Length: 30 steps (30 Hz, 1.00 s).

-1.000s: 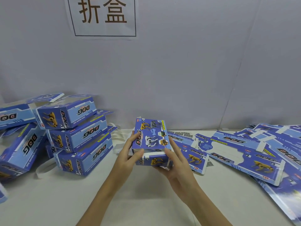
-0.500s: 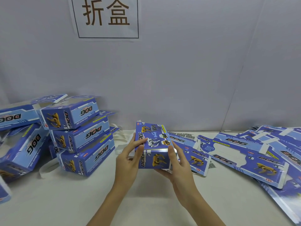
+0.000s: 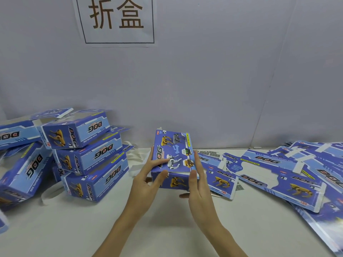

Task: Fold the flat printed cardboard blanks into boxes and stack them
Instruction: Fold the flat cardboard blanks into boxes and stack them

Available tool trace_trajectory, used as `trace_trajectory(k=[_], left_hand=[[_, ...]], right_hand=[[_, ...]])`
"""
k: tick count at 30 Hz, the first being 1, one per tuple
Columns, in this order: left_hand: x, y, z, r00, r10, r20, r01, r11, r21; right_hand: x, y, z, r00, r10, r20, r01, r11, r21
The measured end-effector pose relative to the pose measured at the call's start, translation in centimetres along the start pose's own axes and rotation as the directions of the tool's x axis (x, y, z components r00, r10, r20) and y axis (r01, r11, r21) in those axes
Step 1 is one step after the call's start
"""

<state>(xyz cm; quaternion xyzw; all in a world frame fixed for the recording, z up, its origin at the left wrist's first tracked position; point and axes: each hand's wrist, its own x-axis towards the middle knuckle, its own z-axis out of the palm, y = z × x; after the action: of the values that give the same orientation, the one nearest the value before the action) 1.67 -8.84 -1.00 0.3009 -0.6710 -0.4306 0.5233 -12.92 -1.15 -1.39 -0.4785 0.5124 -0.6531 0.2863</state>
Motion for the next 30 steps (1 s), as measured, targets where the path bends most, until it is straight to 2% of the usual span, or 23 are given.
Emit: trace_trajectory(k=[3,6,10,14,16,19,21,22,24,26,28,30], left_hand=[[-0.1,0.0,-0.2,1.000,0.010,0.025,-0.012,0.998,0.054],[-0.3,0.2,0.0,0.998,0.003,0.063,-0.004,1.000,0.027],[0.0,0.2,-0.2,0.999,0.034,0.005,-0.034,0.999,-0.030],[0.0,0.5,0.3,0.999,-0.011,-0.047,0.003,0.987,-0.158],[0.1,0.9,0.5,0.999,-0.002,-0.042,-0.007,0.981,-0.195],[0.2,1.1,0.2,1.000,-0.004,0.024,0.009,0.973,-0.229],[0.2,1.4,0.3,0.998,-0.040,0.047,0.048,0.981,-0.187],[0.2,1.4,0.5,0.998,-0.046,0.047,0.052,0.990,-0.134],[-0.1,1.4,1.1,0.996,-0.067,0.066,0.071,0.995,-0.067],[-0.3,1.4,1.5,0.980,-0.168,0.105,0.184,0.969,-0.167],[-0.3,1.4,1.3,0.958,-0.247,0.143,0.279,0.920,-0.276],[0.0,1.5,0.4,0.939,-0.305,0.157,0.342,0.871,-0.353]], right_hand=[[0.0,0.5,-0.6,0.999,-0.042,-0.006,0.040,0.980,-0.195],[0.1,0.8,-1.0,0.995,-0.097,0.019,0.099,0.970,-0.222],[0.4,0.2,-0.7,0.998,-0.045,0.054,0.045,0.999,-0.012],[0.6,-0.5,-1.1,0.997,-0.067,-0.037,0.067,0.998,-0.001],[0.7,-1.0,-1.2,0.998,-0.061,-0.029,0.062,0.997,0.040],[1.0,-1.3,-1.3,0.992,0.121,0.038,-0.127,0.952,0.279],[0.7,-1.5,-1.1,0.988,0.154,0.025,-0.155,0.953,0.261],[0.5,-1.3,-1.0,0.993,0.118,-0.006,-0.115,0.978,0.172],[-0.1,-0.6,-0.8,0.998,-0.063,-0.013,0.062,0.998,-0.032],[-0.8,0.1,-0.3,0.971,-0.220,0.090,0.233,0.956,-0.177],[-1.2,0.1,0.2,0.947,-0.297,0.127,0.317,0.927,-0.202],[-0.9,-0.3,0.4,0.957,-0.286,0.051,0.289,0.953,-0.087]])
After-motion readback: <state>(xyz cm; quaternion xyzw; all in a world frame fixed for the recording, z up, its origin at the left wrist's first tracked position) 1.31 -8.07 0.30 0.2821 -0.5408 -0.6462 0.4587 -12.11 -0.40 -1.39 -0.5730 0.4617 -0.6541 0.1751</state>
